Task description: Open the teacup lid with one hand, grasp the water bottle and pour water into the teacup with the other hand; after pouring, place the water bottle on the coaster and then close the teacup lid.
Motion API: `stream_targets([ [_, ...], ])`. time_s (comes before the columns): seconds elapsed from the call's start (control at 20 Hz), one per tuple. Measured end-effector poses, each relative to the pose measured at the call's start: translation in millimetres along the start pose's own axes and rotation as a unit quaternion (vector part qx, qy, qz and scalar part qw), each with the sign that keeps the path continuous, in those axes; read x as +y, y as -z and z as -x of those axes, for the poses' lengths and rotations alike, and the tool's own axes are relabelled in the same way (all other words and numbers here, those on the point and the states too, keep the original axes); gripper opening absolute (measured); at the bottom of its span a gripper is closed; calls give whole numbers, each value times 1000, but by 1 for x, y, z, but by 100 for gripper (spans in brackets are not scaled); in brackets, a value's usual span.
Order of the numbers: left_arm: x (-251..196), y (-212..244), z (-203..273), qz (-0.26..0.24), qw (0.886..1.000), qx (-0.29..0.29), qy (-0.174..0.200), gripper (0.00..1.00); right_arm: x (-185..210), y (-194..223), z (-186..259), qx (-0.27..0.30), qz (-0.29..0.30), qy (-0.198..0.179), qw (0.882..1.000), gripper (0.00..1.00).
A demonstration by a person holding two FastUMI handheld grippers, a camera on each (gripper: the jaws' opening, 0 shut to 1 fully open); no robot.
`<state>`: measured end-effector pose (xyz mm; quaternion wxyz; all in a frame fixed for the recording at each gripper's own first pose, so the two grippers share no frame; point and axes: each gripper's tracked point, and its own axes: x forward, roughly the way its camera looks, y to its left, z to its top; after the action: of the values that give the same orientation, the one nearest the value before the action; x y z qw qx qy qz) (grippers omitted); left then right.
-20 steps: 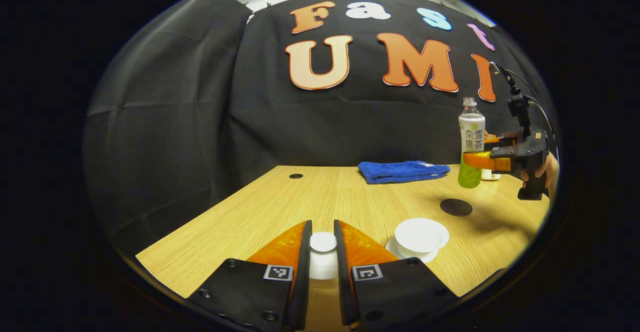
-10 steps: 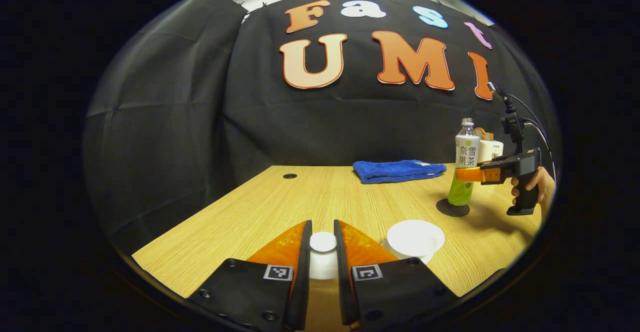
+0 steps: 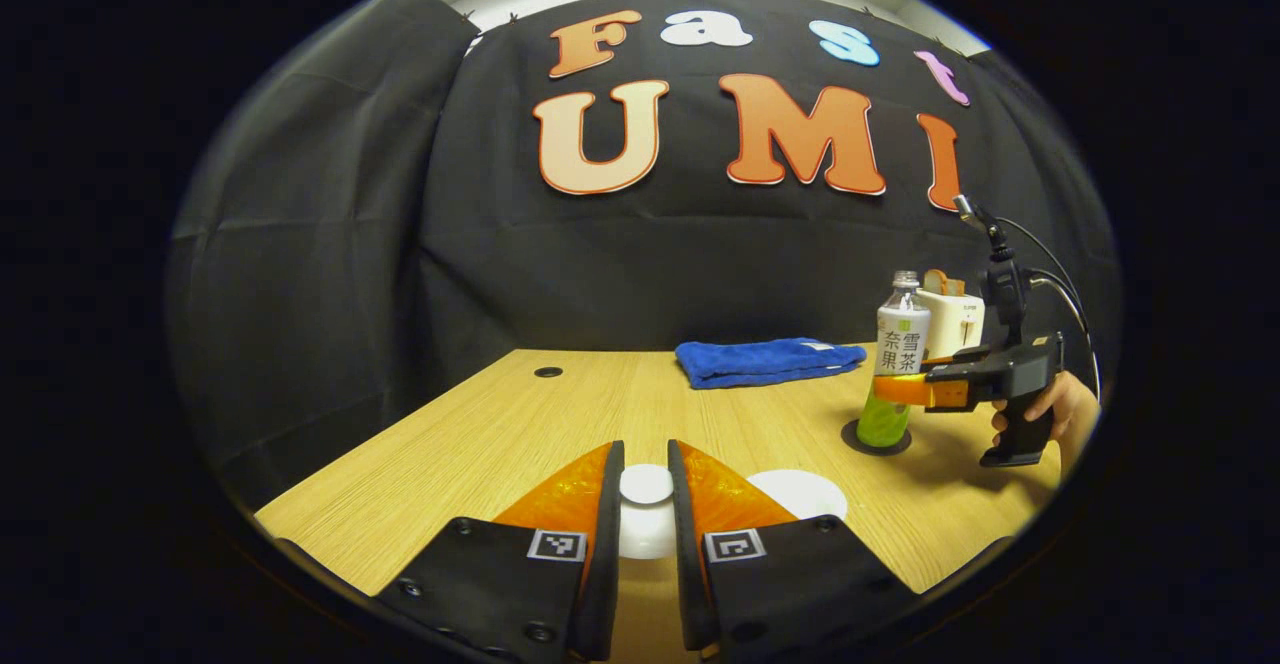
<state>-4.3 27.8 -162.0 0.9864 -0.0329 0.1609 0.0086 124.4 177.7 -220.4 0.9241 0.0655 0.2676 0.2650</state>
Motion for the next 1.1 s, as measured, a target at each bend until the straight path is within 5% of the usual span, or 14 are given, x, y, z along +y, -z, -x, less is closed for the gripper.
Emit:
stream_targets([
  [0.6, -81, 8, -20, 5, 996, 16, 84, 29, -16, 6, 43, -15, -29, 12, 999, 95],
  [1.1, -92, 42, -29, -10, 995, 55, 81, 29, -27, -10, 101, -63, -36, 22, 997, 97],
])
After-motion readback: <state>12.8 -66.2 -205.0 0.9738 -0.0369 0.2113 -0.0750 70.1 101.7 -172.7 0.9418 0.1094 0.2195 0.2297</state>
